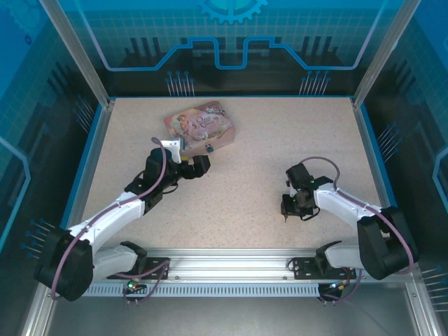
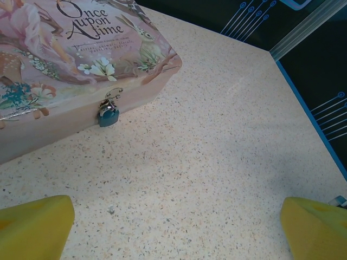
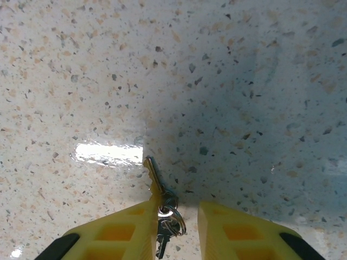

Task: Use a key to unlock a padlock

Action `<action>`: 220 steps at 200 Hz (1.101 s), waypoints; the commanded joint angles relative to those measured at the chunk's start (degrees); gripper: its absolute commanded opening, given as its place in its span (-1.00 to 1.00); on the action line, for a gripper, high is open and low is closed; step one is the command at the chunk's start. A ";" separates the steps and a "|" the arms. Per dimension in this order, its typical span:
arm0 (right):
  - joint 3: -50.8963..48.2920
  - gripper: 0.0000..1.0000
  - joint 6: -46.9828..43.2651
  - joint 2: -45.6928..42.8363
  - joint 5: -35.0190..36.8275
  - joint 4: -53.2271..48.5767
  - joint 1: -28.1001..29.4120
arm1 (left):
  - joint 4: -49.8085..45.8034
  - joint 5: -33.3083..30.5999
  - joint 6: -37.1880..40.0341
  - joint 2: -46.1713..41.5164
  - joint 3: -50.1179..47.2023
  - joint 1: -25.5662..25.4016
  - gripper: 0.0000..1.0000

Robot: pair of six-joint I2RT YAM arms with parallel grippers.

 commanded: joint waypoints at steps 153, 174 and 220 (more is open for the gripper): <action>2.20 -0.88 -1.10 4.36 -2.25 -1.06 0.87 | -1.48 -0.03 1.13 -0.15 1.43 -0.66 0.98; 1.90 -1.00 -1.24 3.43 -3.05 -0.21 0.91 | -1.62 0.01 1.58 -0.46 1.43 -0.67 0.98; 1.06 -1.00 0.11 -1.86 -7.17 4.42 0.82 | -1.85 1.31 1.33 -1.21 2.30 -0.65 0.98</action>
